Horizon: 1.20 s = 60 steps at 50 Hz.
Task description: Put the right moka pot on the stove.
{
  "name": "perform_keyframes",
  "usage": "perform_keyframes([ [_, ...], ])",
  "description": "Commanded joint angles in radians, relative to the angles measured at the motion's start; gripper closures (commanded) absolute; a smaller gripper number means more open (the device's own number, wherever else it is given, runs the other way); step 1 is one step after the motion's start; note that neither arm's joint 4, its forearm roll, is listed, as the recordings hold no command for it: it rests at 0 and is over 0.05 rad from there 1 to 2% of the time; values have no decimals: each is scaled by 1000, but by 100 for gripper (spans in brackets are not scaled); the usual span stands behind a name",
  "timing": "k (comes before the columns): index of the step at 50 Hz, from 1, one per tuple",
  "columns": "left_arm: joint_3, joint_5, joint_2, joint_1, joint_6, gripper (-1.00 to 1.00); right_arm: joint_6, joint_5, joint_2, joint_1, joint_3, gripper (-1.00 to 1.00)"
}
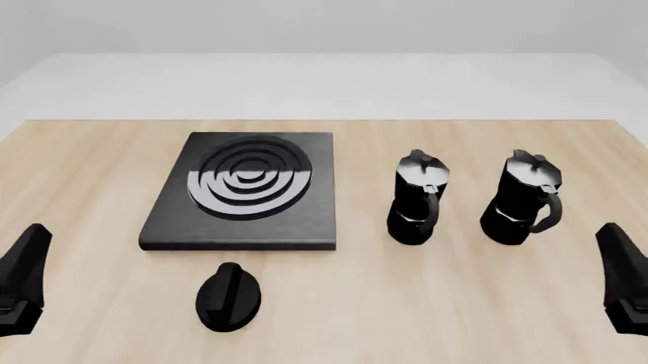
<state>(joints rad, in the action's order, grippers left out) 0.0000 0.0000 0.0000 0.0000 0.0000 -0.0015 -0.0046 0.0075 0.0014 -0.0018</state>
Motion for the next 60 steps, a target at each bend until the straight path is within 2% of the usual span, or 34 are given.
perform_keyframes([
  [1, 0, 0, 0, 0, 0, -100, -5, -47, 62, -3, -4, -100],
  [2, 0, 0, 0, 0, 0, -100, -3, -50, 65, -2, -5, -100],
  [3, 0, 0, 0, 0, 0, -100, 10, -131, 182, -1, -14, -100],
  [6, 0, 0, 0, 0, 0, -100, 5, -210, 297, -2, -28, -100],
  [7, 0, 0, 0, 0, 0, -100, -12, -257, 369, -11, -28, -100],
  [8, 0, 0, 0, 0, 0, -100, 7, -272, 384, -11, -34, -100],
  [9, 0, 0, 0, 0, 0, -100, 15, -316, 469, -3, -42, -100],
  [10, 0, 0, 0, 0, 0, -100, -6, -364, 533, -13, -40, -100],
  [12, 0, 0, 0, 0, 0, -100, 5, -371, 518, -7, -39, -100],
  [14, 0, 0, 0, 0, 0, -100, -14, -435, 604, 3, -34, -100],
  [18, 0, 0, 0, 0, 0, -100, 33, -546, 744, -10, -34, -100],
  [27, 0, 0, 0, 0, 0, -100, 25, -716, 986, -17, -49, -100],
  [34, 0, 0, 0, 0, 0, -100, 7, -792, 1085, -34, -58, -100],
  [35, 0, 0, 0, 0, 0, -100, 1, -885, 1202, -33, -63, -100],
  [37, 0, 0, 0, 0, 0, -100, -3, -943, 1276, -33, -68, -100],
  [46, 0, 0, 0, 0, 0, -100, -9, -1045, 1418, -37, -83, -100],
  [54, 0, 0, 0, 0, 0, -100, -10, -1076, 1487, -34, -110, -100],
  [55, 0, 0, 0, 0, 0, -100, -18, -1095, 1535, -32, -128, -100],
  [60, 0, 0, 0, 0, 0, -100, -22, -1082, 1545, -29, -148, -100],
])
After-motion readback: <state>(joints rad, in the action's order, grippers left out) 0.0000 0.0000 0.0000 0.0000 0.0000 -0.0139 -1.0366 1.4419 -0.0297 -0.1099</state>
